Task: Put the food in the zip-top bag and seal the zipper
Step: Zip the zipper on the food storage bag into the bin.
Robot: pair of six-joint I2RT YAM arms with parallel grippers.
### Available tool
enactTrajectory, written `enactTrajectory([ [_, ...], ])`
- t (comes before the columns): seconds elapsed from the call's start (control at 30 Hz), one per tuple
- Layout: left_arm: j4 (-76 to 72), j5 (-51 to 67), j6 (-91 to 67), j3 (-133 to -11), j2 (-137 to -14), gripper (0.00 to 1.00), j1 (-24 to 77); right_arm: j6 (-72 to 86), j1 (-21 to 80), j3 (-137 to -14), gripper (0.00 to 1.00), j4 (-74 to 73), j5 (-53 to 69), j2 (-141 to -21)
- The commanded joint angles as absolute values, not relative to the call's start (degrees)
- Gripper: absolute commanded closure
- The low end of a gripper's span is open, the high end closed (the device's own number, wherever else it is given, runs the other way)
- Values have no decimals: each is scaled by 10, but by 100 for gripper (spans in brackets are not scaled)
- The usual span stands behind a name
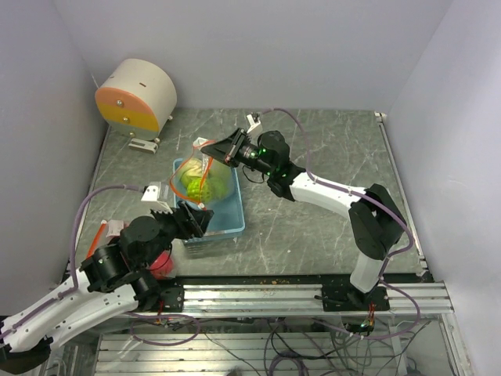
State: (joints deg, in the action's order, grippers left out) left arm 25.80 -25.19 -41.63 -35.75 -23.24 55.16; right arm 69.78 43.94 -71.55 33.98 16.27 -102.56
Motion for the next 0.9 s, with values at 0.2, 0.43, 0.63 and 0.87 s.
enactTrajectory([
  [0.2,175,-332,-401,-348,-295,24,548,706,435,-703,100,396,172,-991],
  [0.43,138,-363,-400,-323,-297,36,548,706,435,-687,100,401,178,-978],
  [0.63,139,-382,-401,-313,-318,43,548,708,435,-671,100,409,182,-963],
  [0.87,106,-388,-397,-295,-332,86,548,713,435,-656,100,414,188,-950],
])
